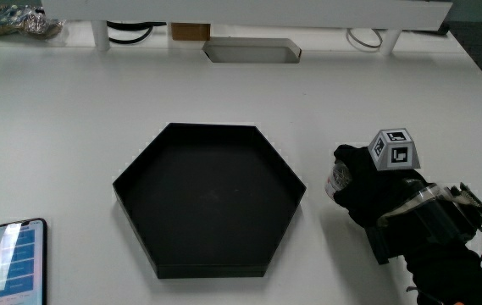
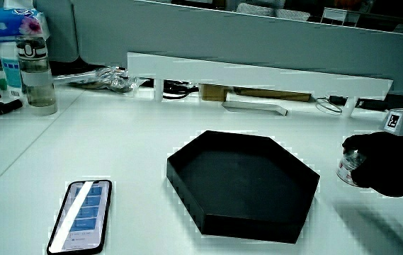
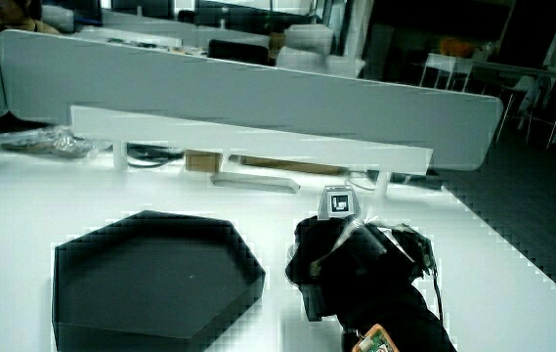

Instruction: Place paper clip on desk

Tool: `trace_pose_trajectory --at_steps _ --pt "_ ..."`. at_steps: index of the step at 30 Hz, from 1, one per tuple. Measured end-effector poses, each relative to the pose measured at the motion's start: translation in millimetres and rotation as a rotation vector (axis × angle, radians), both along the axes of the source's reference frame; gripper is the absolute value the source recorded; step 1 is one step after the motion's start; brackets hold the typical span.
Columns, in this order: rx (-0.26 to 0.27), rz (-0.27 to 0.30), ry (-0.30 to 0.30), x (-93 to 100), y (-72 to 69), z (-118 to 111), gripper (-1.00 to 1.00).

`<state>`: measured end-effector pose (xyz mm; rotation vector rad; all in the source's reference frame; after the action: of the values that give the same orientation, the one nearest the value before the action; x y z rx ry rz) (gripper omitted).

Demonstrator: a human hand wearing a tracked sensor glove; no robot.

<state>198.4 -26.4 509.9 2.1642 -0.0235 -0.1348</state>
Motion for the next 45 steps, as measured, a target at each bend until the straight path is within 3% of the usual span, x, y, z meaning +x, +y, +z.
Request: trace_pose_trajectory --at_steps 1,6,7,9,11,13,14,16,17,22,26,27,28,30,35,36,39,41,44,45 --pt "0.023 -0.004 0.01 0.5 0.1 -2 0.0" --pt "-0.019 0.009 0.024 6.7 1.8 3 0.0" --pt "0.008 0.008 0.028 7.5 2.2 3 0.0" --pt "0.005 0.008 0.036 8.7 4.8 6 0.0" --pt "-0.019 0.013 0.057 10.5 7.7 11 0.0" --pt "-0.041 0.014 0.042 12.0 10.3 17 0.0" --pt "-0.02 0.012 0.046 11.7 11.3 16 0.0" --pt "-0.062 0.018 0.044 12.9 13.9 21 0.0" --pt "-0.043 0.017 0.054 13.3 15.0 23 0.0" --pt "-0.07 0.018 0.077 15.8 20.1 30 0.0" --pt "-0.048 0.003 0.112 15.7 22.1 30 0.0" --pt "-0.081 0.008 0.083 16.8 22.8 33 0.0" --pt "-0.054 0.005 0.103 16.9 23.2 32 0.0" --pt "-0.067 -0.002 0.118 18.2 25.6 34 0.0" --pt "-0.052 0.022 0.075 20.8 26.4 30 0.0" --pt "-0.033 0.021 0.098 19.6 26.2 27 -0.07" --pt "-0.089 0.035 0.085 21.8 27.3 35 -0.29" --pt "-0.072 0.025 0.102 20.8 27.1 33 -0.43" --pt "-0.118 0.011 0.114 19.9 28.3 34 -0.64" --pt "-0.161 0.01 0.126 21.8 29.6 39 -0.71"
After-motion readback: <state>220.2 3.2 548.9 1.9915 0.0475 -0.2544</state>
